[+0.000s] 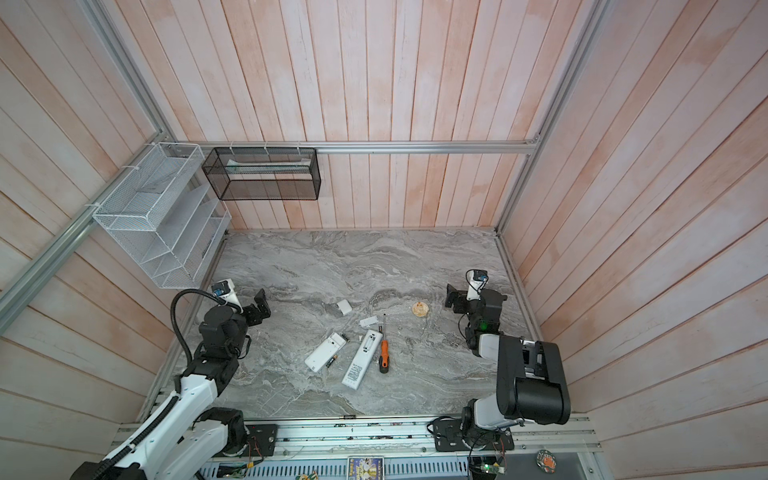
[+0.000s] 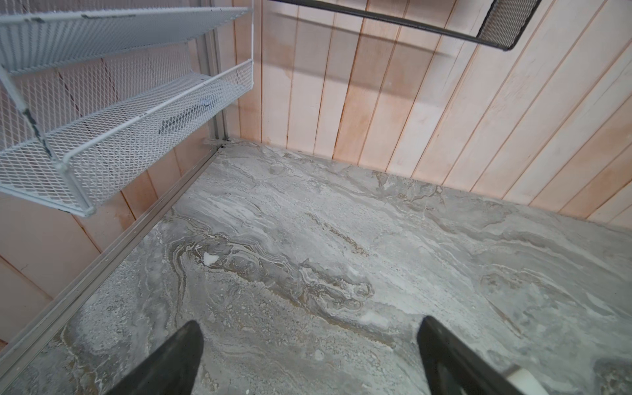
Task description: Unload the batteries from the remote control
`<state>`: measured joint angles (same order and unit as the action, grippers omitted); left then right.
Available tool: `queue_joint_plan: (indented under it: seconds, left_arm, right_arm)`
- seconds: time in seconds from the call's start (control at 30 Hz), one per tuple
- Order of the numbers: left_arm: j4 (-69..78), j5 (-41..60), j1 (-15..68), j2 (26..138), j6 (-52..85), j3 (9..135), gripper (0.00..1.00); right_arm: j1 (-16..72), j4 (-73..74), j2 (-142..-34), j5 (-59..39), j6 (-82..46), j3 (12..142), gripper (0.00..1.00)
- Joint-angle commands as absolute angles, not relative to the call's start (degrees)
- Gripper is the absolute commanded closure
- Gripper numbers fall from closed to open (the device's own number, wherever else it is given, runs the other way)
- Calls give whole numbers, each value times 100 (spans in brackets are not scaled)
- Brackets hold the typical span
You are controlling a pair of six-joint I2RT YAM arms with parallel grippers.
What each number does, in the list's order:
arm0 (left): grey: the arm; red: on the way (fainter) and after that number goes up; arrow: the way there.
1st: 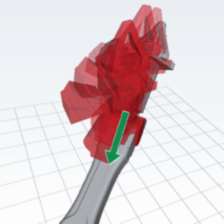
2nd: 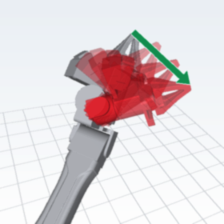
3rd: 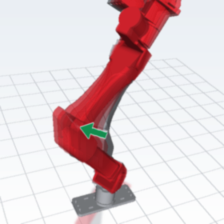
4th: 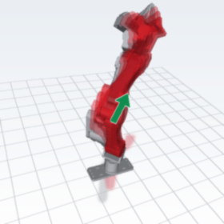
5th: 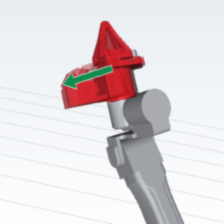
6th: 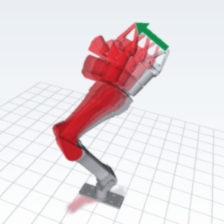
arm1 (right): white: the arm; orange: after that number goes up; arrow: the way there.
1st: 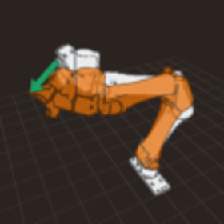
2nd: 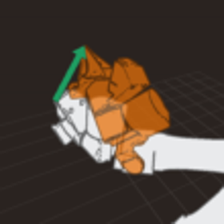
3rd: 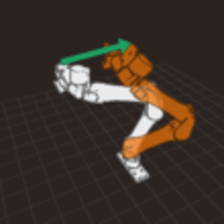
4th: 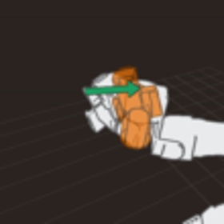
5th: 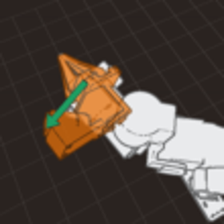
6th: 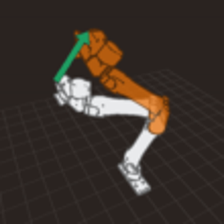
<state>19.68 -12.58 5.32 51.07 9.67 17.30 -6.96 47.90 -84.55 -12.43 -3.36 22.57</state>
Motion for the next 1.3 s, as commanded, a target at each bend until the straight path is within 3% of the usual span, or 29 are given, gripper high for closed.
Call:
queue_joint_plan:
  seconds: [0.0,0.33,0.43,0.53,1.27]
  left_arm:
    - [3966,-864,345,5595,269,1207,0]
    - [6228,-67,44,8292,-73,1456,0]
    - [7199,-139,-11,8887,24,1258,0]
    - [6191,5,-61,8791,28,1704,0]
    - [6173,185,-176,8858,97,1753,0]
  right_arm:
    - [-729,5601,-8571,-1405,-244,2123,2]
    - [-727,7714,-8725,-1294,-302,1011,2]
    - [-734,7455,-8699,-1355,-237,1138,2]
    - [-688,7084,-8718,-1335,-193,1329,2]
    - [-569,6970,-8701,-1093,-118,1368,2]
